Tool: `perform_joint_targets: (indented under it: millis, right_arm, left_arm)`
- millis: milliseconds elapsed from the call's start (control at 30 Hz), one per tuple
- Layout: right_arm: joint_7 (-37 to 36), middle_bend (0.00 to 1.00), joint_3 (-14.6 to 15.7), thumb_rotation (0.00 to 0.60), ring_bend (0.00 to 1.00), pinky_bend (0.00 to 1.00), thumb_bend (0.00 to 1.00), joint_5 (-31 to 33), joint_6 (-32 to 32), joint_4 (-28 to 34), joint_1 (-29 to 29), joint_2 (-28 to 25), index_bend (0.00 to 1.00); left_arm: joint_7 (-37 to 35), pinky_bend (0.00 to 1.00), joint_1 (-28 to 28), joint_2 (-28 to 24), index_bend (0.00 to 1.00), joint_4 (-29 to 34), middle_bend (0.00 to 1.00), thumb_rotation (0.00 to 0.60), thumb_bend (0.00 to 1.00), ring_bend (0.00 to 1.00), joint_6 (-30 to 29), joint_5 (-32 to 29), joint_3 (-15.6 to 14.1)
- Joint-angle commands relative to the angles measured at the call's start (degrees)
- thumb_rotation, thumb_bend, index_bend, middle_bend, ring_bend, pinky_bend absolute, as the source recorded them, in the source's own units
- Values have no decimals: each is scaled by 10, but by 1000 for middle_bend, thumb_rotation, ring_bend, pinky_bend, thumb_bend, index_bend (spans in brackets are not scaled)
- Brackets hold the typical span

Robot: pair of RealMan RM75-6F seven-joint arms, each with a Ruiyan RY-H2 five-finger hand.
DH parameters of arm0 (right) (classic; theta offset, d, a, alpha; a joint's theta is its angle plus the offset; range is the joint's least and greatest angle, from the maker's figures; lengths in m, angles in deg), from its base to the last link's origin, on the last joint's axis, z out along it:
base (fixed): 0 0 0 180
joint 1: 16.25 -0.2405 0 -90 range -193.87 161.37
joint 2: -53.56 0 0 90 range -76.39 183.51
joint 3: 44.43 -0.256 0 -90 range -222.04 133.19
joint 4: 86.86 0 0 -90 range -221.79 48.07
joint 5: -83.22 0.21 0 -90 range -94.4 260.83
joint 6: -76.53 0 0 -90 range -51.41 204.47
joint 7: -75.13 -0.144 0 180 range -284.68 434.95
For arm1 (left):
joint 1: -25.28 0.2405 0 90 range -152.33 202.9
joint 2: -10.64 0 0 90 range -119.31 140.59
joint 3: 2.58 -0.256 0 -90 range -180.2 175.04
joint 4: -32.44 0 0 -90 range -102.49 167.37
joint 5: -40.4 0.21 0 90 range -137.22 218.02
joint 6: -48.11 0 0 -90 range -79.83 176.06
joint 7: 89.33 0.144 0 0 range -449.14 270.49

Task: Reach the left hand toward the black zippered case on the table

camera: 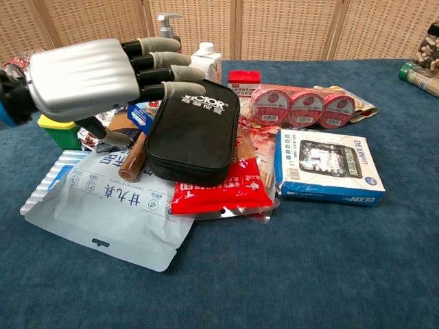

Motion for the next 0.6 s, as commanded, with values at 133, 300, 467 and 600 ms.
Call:
perform_joint_targets:
  millis: [133, 300, 467, 600]
  right_arm:
    - [-20, 0, -1, 600, 0, 0, 0, 1, 2, 1, 4, -9, 0]
    - [-29, 0, -2, 600, 0, 0, 0, 0, 7, 3, 7, -13, 0]
    - [-36, 0, -3, 600, 0, 0, 0, -4, 16, 6, 11, -17, 0]
    - [-43, 0, -5, 600, 0, 0, 0, -4, 19, 5, 13, -19, 0]
  left_arm:
    - [9, 0, -23, 36, 0, -30, 0, 600, 0, 0, 1, -9, -10]
    - [-3, 63, -39, 64, 0, -65, 0, 600, 0, 0, -16, -4, -23]
    - [-10, 201, -55, 97, 49, -111, 0, 600, 0, 0, -31, 4, -41]
    - [-20, 493, -63, 123, 396, -159, 105, 600, 0, 134, -58, 13, -54]
